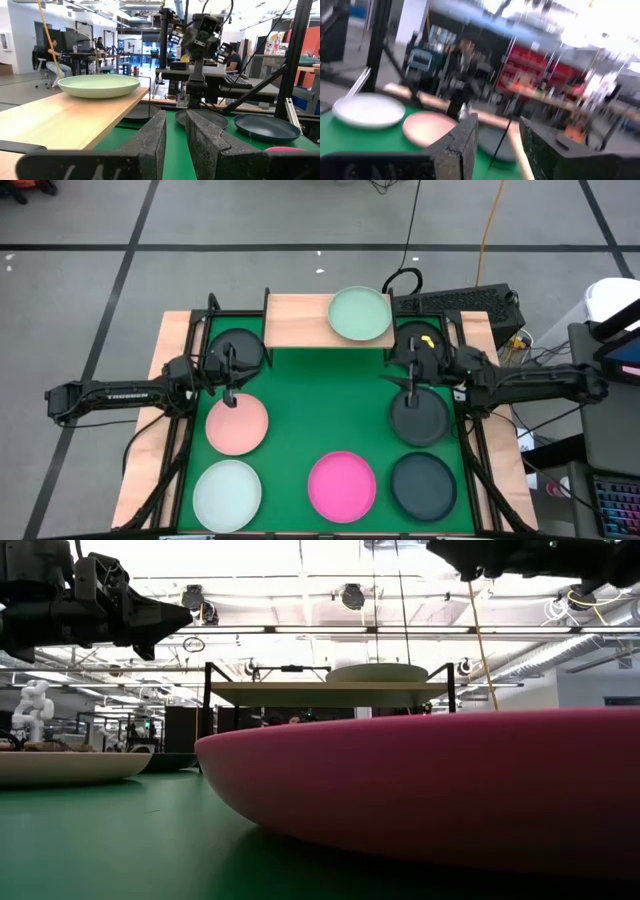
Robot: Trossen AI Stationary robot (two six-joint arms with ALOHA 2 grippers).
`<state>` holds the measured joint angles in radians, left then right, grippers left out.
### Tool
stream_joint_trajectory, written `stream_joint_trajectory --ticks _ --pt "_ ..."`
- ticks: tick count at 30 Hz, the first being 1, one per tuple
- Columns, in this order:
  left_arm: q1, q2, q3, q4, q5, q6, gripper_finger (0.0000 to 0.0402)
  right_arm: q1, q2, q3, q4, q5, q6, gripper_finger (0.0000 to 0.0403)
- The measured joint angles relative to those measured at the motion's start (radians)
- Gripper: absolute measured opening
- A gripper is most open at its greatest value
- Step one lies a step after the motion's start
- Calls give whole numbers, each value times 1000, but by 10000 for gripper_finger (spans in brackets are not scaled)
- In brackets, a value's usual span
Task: Place and stack plates onto a shelf
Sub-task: Stack the left black plate on top of the green plate on the shelf
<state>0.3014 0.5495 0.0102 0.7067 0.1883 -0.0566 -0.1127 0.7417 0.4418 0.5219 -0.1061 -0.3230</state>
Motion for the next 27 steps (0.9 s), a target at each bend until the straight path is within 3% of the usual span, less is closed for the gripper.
stream_joint_trajectory --ticks 8,16,23,27 --pt "0 0 0 3 0 -29 76 0 -2 -24 127 3 7 130" --pt "0 0 0 50 -6 -202 76 0 -1 -24 133 4 30 130" --pt "0 0 2 103 -33 -235 76 0 -1 -24 115 3 83 130" --pt "-7 0 78 39 3 -210 76 0 -1 -24 85 2 101 130"
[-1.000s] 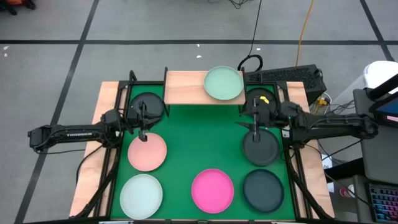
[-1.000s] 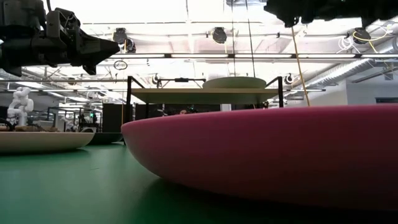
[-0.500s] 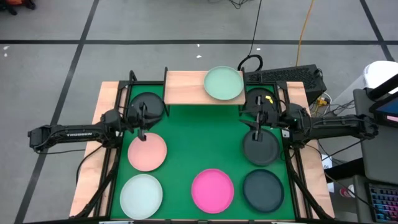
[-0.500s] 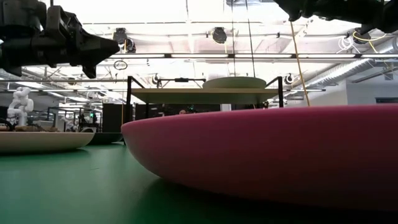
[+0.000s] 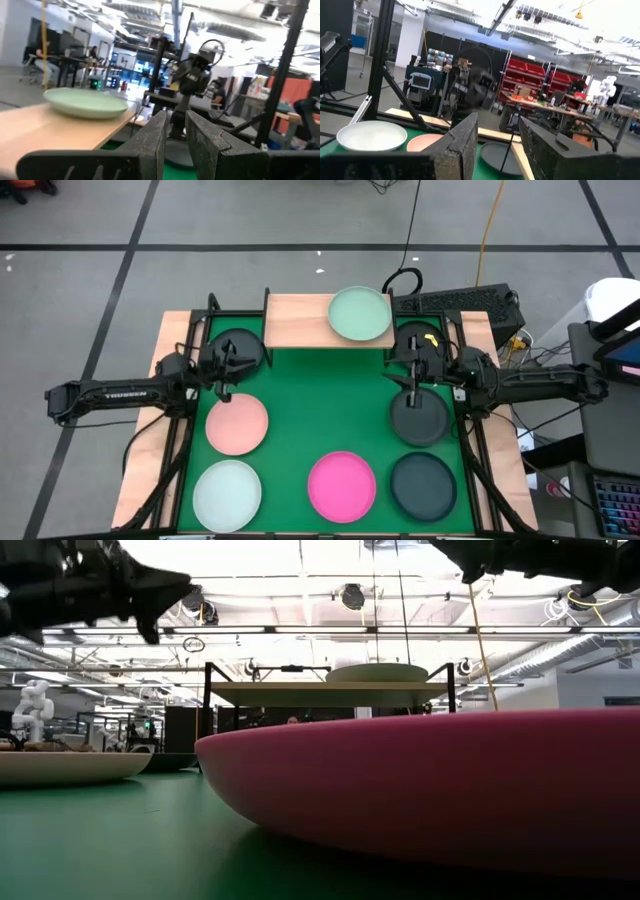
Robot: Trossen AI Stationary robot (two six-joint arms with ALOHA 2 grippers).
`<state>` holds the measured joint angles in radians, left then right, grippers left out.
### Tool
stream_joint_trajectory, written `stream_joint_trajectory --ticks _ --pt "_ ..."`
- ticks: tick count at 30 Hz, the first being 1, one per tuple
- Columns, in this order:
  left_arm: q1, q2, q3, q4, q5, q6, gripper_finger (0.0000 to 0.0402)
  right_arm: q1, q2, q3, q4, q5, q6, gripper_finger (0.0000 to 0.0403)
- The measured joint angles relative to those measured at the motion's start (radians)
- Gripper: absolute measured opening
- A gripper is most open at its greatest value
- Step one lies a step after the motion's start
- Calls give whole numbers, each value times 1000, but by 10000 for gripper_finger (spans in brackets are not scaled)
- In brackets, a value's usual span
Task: Place and stack plates onto a shelf
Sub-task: Stack the left black plate on top of the green plate on the shelf
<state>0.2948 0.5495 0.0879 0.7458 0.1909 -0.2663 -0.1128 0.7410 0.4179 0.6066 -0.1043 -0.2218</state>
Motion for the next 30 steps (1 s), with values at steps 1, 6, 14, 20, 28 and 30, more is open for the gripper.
stream_joint_trajectory --ticks 1,6,14,20,28,30 --pt "-6 0 36 -61 1 19 76 0 0 0 -7 0 1 130" --pt "-70 31 302 -568 -65 128 76 0 0 0 -24 0 1 130" --pt "-186 213 646 -1256 -413 83 76 0 0 0 -25 -1 0 130" --pt "-210 373 636 -1410 -527 -28 76 0 0 1 -25 -1 0 130" --pt "-210 608 609 -1471 -610 -105 76 0 0 1 -48 -1 1 130" --pt "-210 660 608 -1478 -647 -99 76 0 0 1 -51 -1 11 130"
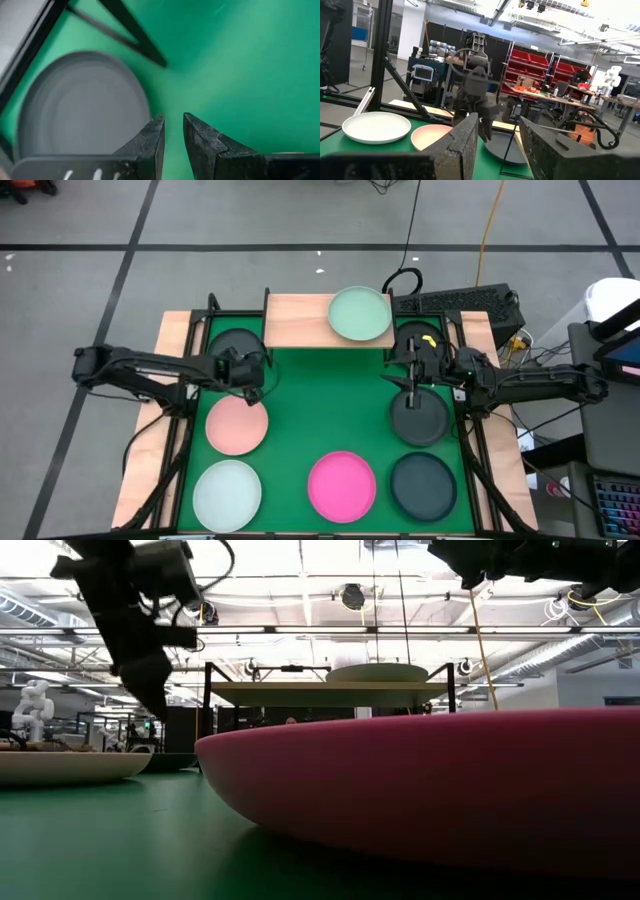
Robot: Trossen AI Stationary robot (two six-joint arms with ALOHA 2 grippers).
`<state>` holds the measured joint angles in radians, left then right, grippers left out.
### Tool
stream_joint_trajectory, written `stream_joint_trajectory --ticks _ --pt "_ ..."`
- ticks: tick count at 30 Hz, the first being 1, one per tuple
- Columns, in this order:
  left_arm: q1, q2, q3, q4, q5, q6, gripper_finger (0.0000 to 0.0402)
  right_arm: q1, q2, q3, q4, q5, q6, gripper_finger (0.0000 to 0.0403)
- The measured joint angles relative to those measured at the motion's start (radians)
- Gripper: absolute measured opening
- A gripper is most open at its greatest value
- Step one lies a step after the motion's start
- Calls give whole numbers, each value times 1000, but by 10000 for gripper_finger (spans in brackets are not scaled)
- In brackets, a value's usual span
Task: Place and stack plates onto a shelf
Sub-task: Stack the left black plate on top of the green plate on the shelf
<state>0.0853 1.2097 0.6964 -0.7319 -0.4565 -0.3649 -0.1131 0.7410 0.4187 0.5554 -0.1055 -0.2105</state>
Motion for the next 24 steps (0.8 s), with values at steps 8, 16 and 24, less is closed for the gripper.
stream_joint_trajectory --ticks 8,16,24 --pt "0 164 0 2 -31 26 76 0 0 0 -23 -2 15 130" --pt "49 213 -1 7 -51 49 76 18 0 0 -47 -2 16 130" --pt "153 213 -9 50 67 129 76 38 0 0 -57 -1 17 130"
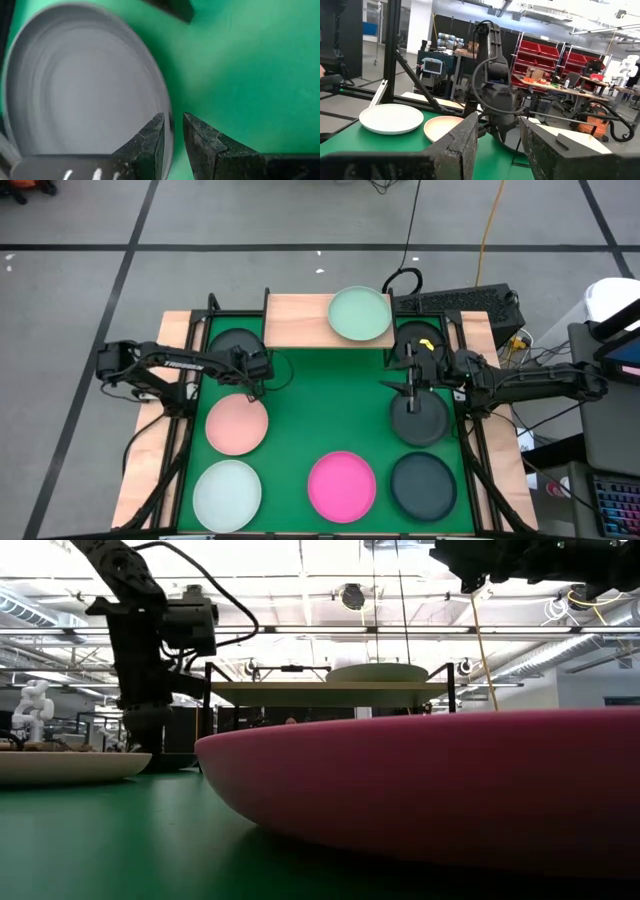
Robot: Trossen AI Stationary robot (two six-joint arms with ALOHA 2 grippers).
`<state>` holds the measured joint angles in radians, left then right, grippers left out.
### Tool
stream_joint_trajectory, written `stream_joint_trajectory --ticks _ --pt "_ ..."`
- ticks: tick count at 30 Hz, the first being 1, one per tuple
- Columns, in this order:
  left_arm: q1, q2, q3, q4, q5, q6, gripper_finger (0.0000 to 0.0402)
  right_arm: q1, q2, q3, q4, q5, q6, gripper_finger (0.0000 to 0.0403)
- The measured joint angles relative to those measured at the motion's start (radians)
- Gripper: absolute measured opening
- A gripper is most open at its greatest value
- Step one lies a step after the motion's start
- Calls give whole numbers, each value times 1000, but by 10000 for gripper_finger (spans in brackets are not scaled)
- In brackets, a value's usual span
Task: Place and stack plates onto a shelf
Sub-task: Stack the left black plate on top of the green plate on the shelf
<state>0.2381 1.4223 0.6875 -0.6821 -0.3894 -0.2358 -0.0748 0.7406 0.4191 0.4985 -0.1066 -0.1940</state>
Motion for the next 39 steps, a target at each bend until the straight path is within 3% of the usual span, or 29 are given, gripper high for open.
stream_joint_trajectory --ticks 13,23,28,32,39 --pt "83 -4 -121 90 7 -2 76 11 0 0 -11 3 0 130" --pt "64 -4 -114 84 -10 36 75 11 0 0 0 6 0 130" --pt "64 -4 -114 75 -8 51 20 11 0 0 2 6 0 130" --pt "64 -18 -113 71 -18 25 16 11 0 0 2 6 0 130" --pt "22 -124 18 -191 -22 -98 17 11 0 0 -2 6 0 130"
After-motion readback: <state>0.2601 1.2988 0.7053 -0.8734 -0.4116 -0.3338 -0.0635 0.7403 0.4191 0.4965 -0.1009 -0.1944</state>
